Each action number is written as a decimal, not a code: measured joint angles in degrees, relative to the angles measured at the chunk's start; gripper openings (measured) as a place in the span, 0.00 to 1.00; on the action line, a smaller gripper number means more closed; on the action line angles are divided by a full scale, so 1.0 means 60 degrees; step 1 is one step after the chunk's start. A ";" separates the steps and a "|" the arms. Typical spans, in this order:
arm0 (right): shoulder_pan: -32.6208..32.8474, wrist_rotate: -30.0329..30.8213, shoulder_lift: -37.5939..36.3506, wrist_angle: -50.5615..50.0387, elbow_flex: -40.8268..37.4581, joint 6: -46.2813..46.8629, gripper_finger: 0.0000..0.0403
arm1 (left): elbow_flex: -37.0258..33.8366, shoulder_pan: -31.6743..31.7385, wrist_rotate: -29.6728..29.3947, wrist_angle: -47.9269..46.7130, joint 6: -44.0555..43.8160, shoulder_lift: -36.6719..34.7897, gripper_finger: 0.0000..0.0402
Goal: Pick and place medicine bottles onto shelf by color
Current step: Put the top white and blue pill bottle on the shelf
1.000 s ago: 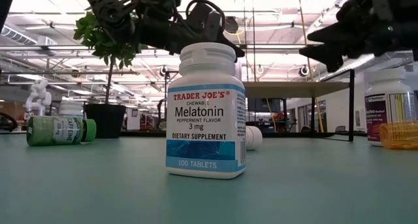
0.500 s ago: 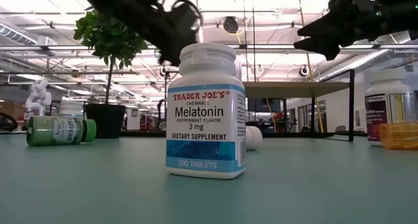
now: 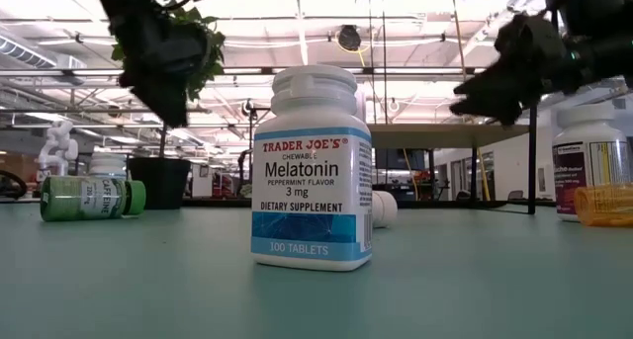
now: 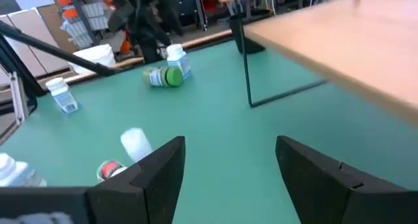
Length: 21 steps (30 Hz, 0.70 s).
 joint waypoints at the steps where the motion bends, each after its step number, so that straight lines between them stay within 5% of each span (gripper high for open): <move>1: 0.0000 -0.0004 -0.0004 0.0295 -0.0189 0.0006 0.58 | -0.0002 -0.0044 0.0001 -0.0282 0.0022 0.0020 0.51; 10: 0.0000 -0.1504 -0.0011 0.2445 -0.0398 -0.0726 0.59 | -0.0004 -0.0077 0.0400 -0.1783 0.2507 0.0019 0.63; 21: -0.0015 -0.1169 -0.0007 0.2399 -0.0398 -0.1568 0.59 | -0.0004 -0.0029 0.0167 -0.3412 0.5969 0.0023 0.74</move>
